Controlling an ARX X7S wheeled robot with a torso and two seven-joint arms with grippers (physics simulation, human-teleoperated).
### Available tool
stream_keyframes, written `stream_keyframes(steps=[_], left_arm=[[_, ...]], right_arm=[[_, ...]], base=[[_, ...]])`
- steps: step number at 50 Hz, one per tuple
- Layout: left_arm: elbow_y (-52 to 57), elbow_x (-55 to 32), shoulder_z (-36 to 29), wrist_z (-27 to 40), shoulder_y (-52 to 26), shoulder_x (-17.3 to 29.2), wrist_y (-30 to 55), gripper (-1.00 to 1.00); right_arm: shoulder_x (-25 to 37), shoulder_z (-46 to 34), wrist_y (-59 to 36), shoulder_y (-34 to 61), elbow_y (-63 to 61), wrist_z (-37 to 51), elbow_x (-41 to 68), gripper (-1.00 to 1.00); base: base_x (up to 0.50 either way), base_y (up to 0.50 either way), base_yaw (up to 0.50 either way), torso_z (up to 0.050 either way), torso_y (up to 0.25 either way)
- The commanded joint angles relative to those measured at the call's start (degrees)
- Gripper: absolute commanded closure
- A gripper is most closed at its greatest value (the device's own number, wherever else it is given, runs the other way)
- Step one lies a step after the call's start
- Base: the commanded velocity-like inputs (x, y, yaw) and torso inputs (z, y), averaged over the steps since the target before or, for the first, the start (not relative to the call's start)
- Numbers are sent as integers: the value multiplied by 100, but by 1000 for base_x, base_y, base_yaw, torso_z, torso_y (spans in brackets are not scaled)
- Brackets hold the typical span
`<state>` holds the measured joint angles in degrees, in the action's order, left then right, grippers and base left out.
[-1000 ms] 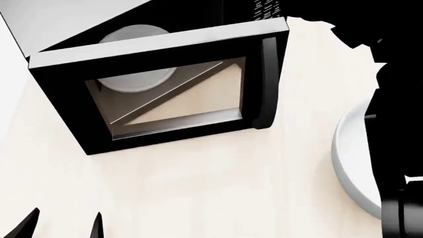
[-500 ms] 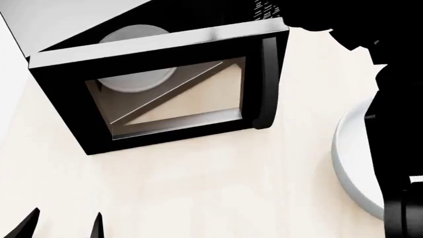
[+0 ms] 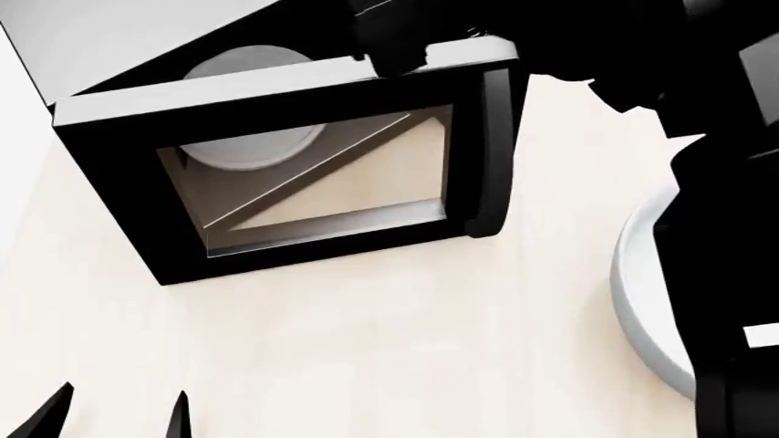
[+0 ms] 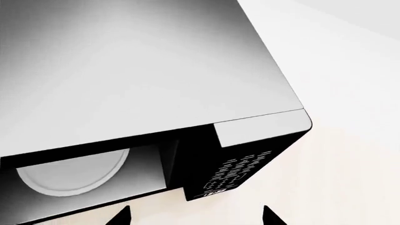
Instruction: Open the microwave.
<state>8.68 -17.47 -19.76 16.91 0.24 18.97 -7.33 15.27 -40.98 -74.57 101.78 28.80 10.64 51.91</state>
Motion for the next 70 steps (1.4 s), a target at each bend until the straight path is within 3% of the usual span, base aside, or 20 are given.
stream_keyframes(steps=[1,70], left_arm=[[-112,-356,-80,-34,76,-26,33,-100],[-173,-400,-168,29,16,19,-16,-100]], right_arm=[[39,-55,-30,-108,-70,24,35,-100],[788,507,-764,-1085,-1562,837,1189,-100]], base=[[0,0,0,0,0],[0,0,0,-1,-3]])
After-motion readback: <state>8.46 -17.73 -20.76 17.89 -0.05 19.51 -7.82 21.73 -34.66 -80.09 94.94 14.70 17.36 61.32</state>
